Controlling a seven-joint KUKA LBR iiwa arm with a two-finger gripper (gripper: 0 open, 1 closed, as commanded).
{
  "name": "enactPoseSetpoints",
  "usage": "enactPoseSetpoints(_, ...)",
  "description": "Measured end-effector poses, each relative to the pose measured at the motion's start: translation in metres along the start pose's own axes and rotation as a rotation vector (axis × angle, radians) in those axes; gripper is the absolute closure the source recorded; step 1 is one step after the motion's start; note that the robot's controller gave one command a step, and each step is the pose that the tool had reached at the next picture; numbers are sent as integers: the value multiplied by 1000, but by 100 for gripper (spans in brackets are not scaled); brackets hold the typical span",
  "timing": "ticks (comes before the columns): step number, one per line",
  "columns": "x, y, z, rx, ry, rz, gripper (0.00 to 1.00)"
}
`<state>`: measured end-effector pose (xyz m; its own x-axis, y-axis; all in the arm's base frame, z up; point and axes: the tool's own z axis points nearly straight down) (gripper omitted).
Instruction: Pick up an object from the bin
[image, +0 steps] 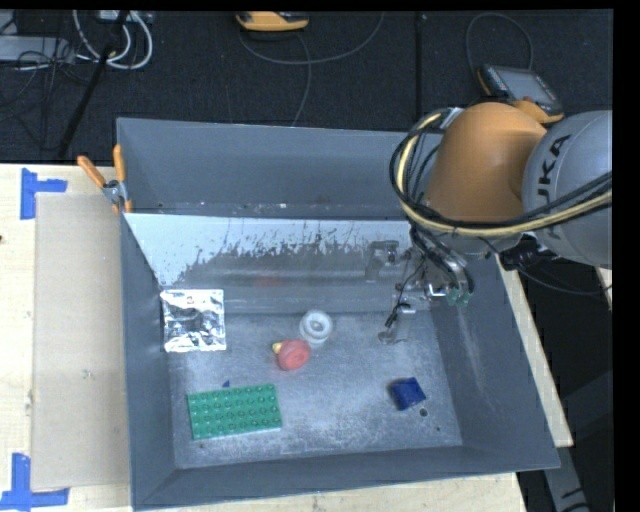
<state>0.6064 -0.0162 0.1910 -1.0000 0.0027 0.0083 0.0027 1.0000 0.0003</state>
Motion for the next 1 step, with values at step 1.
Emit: enactPoseSetpoints(1, 37, -49, 104, -1, 1, -133, 0)
